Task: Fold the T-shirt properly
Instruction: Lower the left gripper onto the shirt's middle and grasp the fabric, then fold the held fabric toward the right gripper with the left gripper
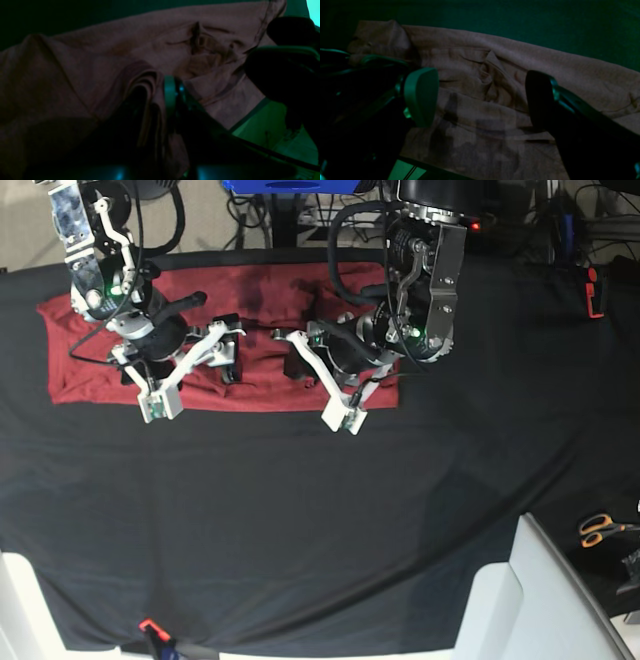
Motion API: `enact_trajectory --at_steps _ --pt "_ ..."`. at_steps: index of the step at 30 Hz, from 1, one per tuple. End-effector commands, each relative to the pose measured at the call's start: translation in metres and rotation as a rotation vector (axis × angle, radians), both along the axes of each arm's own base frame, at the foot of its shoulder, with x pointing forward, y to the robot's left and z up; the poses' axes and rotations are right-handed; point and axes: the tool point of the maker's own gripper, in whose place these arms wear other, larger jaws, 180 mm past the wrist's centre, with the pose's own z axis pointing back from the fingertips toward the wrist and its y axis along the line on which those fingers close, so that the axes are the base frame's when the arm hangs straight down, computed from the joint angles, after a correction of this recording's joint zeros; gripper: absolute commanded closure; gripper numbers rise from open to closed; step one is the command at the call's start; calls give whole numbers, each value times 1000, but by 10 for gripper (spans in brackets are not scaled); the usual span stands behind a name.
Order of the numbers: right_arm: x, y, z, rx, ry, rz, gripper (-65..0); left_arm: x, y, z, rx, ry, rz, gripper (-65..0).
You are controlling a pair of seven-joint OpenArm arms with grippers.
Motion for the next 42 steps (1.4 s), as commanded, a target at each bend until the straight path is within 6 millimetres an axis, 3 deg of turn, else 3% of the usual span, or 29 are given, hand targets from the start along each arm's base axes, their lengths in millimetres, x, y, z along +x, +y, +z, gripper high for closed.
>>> enact_trajectory --at_steps 1,11,18,24,27,36,42 --pt "8 0 10 11 -42 -2 -510 9 -7 11 -35 -36 7 0" --pt "8 0 10 11 -42 -2 -510 16 -13 17 -49 -49 5 0" --pt "8 0 11 11 -43 -2 -510 14 -34 19 -54 -56 -64 0" --pt "8 -2 10 5 -43 0 -510 13 -43 23 -57 -67 -96 -273" --pt "10 -8 11 0 -47 -16 -510 15 -44 24 -56 -70 -99 -370" --pt "26 -62 19 -40 -78 -162 -513 22 -53 30 -75 -83 -108 -398" --pt "27 -70 20 -47 -82 -184 -513 15 -91 48 -194 -74 -167 -397"
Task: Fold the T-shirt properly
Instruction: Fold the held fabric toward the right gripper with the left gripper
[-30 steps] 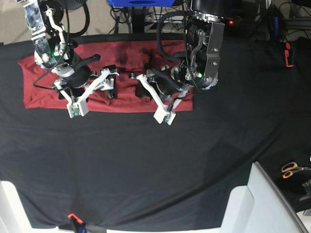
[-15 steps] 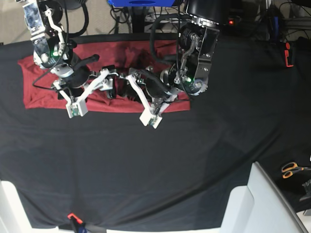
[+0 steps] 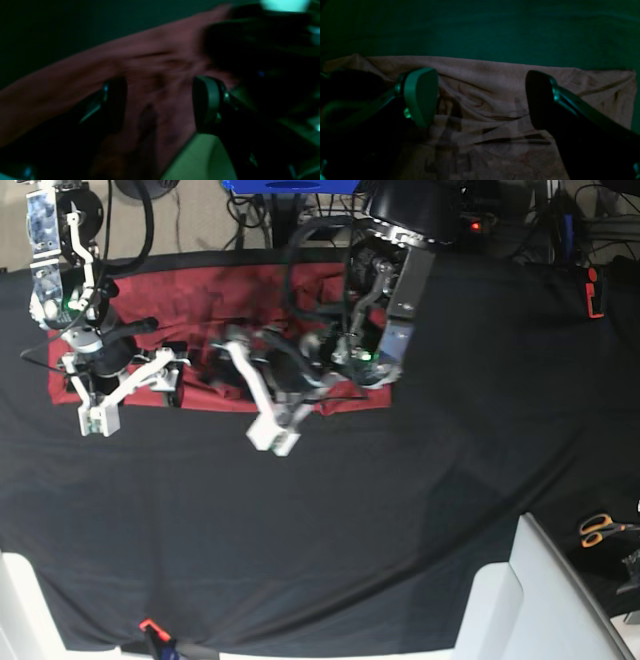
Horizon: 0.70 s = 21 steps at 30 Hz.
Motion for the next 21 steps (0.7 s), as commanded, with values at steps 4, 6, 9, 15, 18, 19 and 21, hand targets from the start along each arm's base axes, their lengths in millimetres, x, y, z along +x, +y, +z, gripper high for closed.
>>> enact_trajectory --at_steps 4,6,9,15,18,19,21 --pt "7 -1 11 1 -43 3 -513 15 -14 25 -84 -37 -2 -397" --pt "7 -1 10 1 -41 3 -513 19 -12 28 -86 -49 9 -397" --pt "7 0 11 0 -43 9 -510 40 25 33 -46 -92 83 -377" --pt "2 3 7 3 -28 14 -509 37 134 11 149 -59 196 0" --pt "2 3 7 5 -30 14 -509 19 149 5 185 -29 203 0" --pt "2 3 7 6 -30 13 -509 16 150 4 182 -30 212 0" --pt "3 3 8 6 -31 13 -509 14 148 1 172 -31 222 0"
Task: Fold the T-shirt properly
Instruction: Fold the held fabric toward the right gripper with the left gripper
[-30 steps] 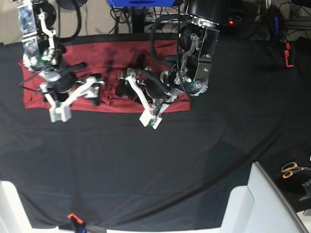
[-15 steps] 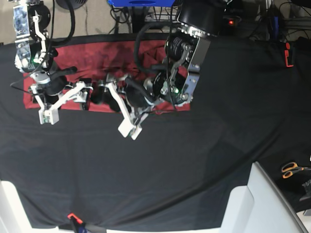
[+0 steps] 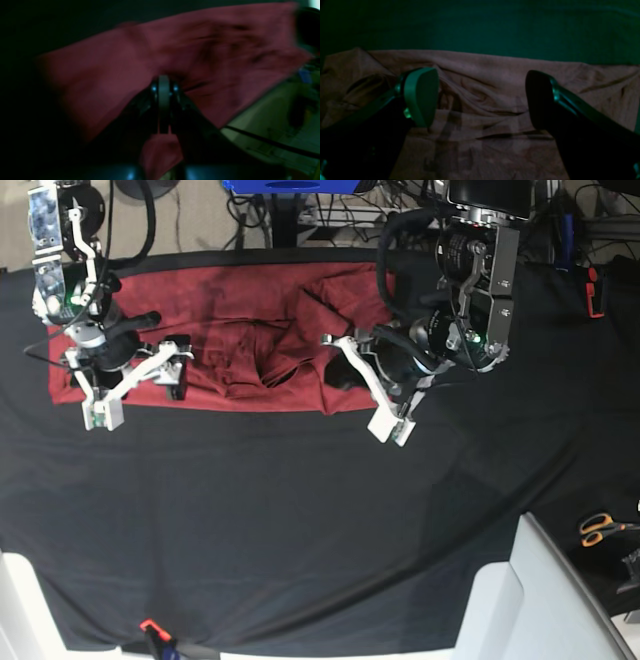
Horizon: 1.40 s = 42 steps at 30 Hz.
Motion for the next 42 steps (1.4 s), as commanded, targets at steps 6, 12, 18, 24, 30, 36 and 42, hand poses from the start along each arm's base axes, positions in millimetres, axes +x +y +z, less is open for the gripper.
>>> enact_trajectory --at_steps 6,12,18,24,30,36,42 --pt "8 -1 11 3 -47 1 -509 13 11 -10 52 16 128 0" --pt "7 -1 10 3 -42 1 -509 3 -8 -19 76 33 60 0" --pt "2 -1 7 3 -32 -1 -509 4 -12 -30 69 68 69 0" --pt "2 -1 7 3 -30 -1 -509 5 -10 -30 73 67 75 0" --pt "2 -1 7 3 -30 -1 -509 -5 -12 -40 75 107 65 0" --pt "2 -2 7 2 -31 -3 -509 -17 -13 -50 73 147 62 0" --pt "3 -1 8 3 -34 -1 -509 -24 -32 -42 65 127 -4 0"
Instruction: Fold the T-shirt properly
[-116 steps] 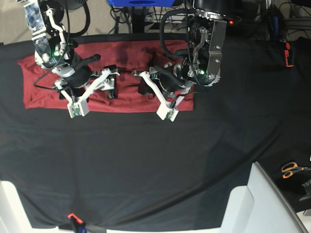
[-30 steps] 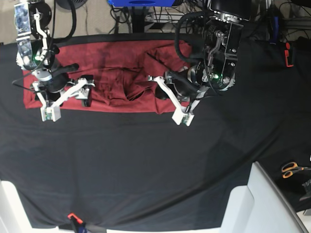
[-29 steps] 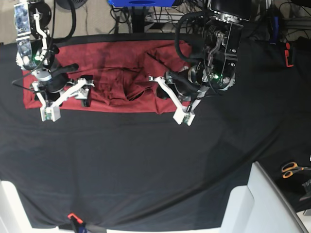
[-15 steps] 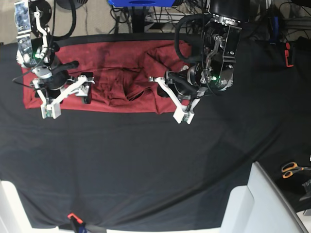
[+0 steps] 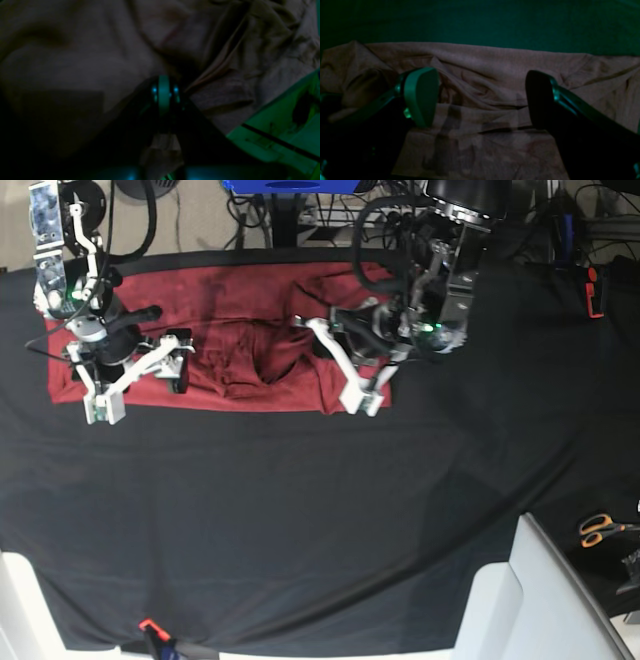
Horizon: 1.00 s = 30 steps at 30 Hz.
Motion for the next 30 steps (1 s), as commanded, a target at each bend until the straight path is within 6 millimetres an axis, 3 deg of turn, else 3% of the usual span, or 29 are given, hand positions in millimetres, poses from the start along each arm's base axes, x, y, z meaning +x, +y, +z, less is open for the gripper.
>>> enact_trajectory --at_steps 1,19,26,30 --pt "9 -1 12 -1 -48 1 -509 6 -9 10 -28 -30 -11 0" --pt "10 -4 12 -3 -49 -5 -509 -38 -82 15 -72 -24 -281 0" --pt "9 -2 12 -2 -48 0 -509 -31 -100 49 -114 -123 -325 0" --pt "9 -1 12 -1 -48 1 -509 -32 -97 53 -101 -111 -338 0"
